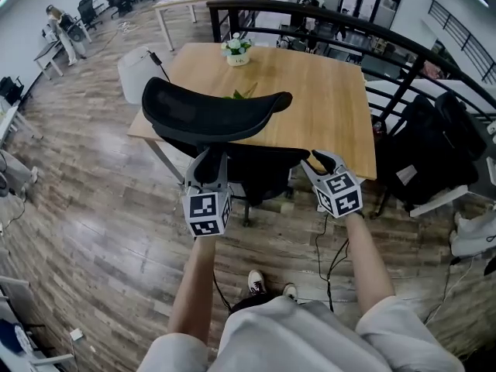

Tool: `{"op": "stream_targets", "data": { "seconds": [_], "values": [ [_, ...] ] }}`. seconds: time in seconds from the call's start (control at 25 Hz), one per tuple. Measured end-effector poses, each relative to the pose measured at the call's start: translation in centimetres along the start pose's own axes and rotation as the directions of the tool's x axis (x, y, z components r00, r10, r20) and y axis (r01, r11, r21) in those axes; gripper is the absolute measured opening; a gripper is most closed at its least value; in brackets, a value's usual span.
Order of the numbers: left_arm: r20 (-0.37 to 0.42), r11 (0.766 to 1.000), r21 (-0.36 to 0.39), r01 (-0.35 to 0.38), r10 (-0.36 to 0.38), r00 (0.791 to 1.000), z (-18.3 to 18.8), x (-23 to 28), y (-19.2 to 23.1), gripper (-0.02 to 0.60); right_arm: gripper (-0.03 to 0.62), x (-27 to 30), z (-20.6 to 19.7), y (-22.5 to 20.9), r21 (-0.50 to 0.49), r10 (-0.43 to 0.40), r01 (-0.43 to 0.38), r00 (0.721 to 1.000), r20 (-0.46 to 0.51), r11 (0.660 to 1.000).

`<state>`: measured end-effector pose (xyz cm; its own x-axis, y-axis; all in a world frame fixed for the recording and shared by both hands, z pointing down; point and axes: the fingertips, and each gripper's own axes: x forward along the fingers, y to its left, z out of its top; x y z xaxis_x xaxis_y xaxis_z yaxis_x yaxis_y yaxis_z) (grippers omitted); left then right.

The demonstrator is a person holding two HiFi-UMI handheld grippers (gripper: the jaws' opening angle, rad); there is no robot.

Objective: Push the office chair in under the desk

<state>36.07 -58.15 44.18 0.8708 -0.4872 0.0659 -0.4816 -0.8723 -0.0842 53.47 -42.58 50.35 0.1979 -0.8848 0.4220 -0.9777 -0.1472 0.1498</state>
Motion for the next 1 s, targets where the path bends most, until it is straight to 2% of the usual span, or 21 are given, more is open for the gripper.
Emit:
{"op": "stream_targets", "data": {
  "seconds": [0.12, 0.32, 0.48, 0.68, 0.84, 1.0],
  "values": [
    [-0.003, 1.000, 0.018, 0.000, 0.000, 1.000, 0.2, -1.7, -0.7, 0.141, 0.149, -2.4, 0.3, 0.3, 0.051, -0.008, 0.006, 1.000, 0.029, 0.999],
    [-0.012, 0.999, 0.036, 0.029, -0.028, 1.000, 1.2, -6.1, -3.7, 0.141, 0.147, -8.6, -0.5, 0.6, 0.116, -0.069, 0.068, 0.998, 0.007, 0.991],
    [-0.009, 0.997, 0.040, 0.066, -0.066, 0.998, 2.0, -8.9, -6.0, 0.141, 0.146, -11.8, 0.0, 2.0, 0.117, -0.067, 0.061, 0.997, 0.046, 0.991],
    [-0.022, 0.998, 0.028, 0.062, -0.062, 0.998, 4.2, -12.7, -9.2, 0.141, 0.141, -17.2, 2.6, 3.4, 0.131, -0.048, 0.030, 0.990, 0.134, 0.991],
    [-0.008, 0.999, 0.003, 0.054, -0.054, 0.999, 6.3, -15.7, -12.5, 0.140, 0.132, -21.9, 4.7, 4.2, 0.090, -0.033, 0.014, 0.978, 0.204, 0.996],
    [0.024, 0.997, 0.045, 0.069, -0.071, 0.997, 8.0, -18.4, -15.7, 0.128, 0.115, -25.2, 5.9, 5.7, 0.054, 0.007, -0.022, 0.965, 0.264, 0.998]
  ]
}}
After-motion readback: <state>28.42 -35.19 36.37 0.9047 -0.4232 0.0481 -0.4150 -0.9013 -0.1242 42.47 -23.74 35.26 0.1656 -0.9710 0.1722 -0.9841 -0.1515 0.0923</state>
